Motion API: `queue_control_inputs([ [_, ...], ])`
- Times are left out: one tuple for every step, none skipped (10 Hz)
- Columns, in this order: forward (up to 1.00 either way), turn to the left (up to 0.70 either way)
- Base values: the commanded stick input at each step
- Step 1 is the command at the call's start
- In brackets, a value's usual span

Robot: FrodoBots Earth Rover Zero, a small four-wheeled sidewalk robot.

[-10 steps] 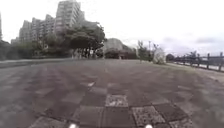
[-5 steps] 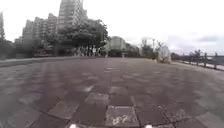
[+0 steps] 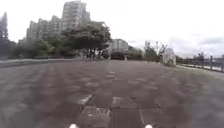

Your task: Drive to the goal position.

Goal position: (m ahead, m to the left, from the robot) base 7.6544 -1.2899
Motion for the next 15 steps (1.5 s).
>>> queue_control_inputs([
  [0.98, -0.39],
  [0.98, -0.39],
  [0.98, -0.09],
  [0.98, 0.00],
  [0.98, 0.00],
  [0.98, 0.00],
  [0.98, 0.00],
  [0.98, 0.00],
  [0.98, 0.00],
  [0.98, 0.00],
  [0.98, 0.00],
  [0.98, -0.20],
  [0.98, -0.36],
  [0.98, -0.39],
  [0.98, -0.39],
])
